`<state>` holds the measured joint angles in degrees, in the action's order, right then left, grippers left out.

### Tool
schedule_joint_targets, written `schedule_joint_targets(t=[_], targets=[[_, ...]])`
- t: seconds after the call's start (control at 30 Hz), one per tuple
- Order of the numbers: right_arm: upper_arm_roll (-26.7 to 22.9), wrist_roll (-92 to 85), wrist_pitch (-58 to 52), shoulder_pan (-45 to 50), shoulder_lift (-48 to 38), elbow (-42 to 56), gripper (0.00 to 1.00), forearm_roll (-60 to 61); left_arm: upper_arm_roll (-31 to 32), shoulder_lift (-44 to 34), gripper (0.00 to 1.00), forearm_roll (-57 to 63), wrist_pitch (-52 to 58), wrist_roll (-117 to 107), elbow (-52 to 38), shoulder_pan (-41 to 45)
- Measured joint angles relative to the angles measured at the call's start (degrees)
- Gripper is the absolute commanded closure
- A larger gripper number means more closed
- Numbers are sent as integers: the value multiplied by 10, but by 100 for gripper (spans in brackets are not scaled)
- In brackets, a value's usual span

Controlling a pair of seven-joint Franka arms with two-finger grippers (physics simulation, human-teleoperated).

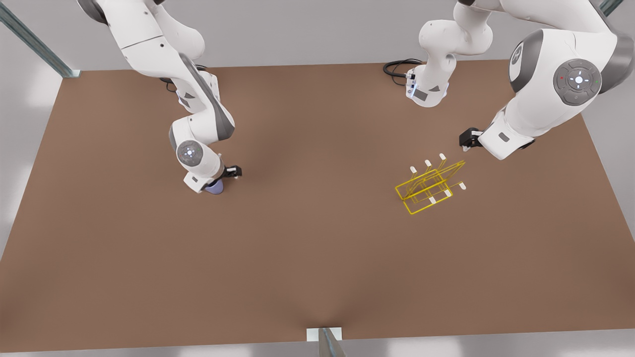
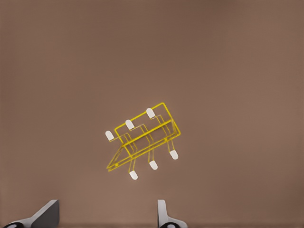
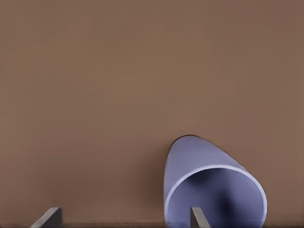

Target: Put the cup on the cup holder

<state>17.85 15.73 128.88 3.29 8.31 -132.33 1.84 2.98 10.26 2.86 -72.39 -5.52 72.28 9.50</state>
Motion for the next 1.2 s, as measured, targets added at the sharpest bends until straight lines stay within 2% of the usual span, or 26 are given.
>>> schedule_joint_targets(t=[0.6, 0.63, 0.67, 0.7, 0.8, 0.87, 1.07, 1.2], targets=[[0, 20, 54, 4, 10, -56, 0, 2, 0, 0, 0, 0, 1, 0, 5, 0], [0, 20, 59, 4, 14, -55, 8, 1, 0, 0, 0, 0, 1, 0, 5, 0], [-1, 21, 65, 3, 19, -54, 32, 2, 1, 0, 0, 0, 1, 0, 5, 0], [-1, 21, 70, 2, 21, -53, 48, 3, 3, 0, 0, 0, 1, 0, 5, -1], [-2, 14, 81, 1, 23, -52, 73, 10, 5, 0, 0, 0, 1, 0, 5, 0], [-1, 6, 86, 1, 24, -52, 79, 18, 6, -1, 0, 0, 1, 0, 5, 0], [-2, 4, 90, 0, 23, -50, 79, 11, 6, 0, 0, 1, 1, 2, 5, -1], [-8, 6, 60, -3, 19, -6, 79, 5, 6, 0, 0, 1, 0, 3, 5, -1]])
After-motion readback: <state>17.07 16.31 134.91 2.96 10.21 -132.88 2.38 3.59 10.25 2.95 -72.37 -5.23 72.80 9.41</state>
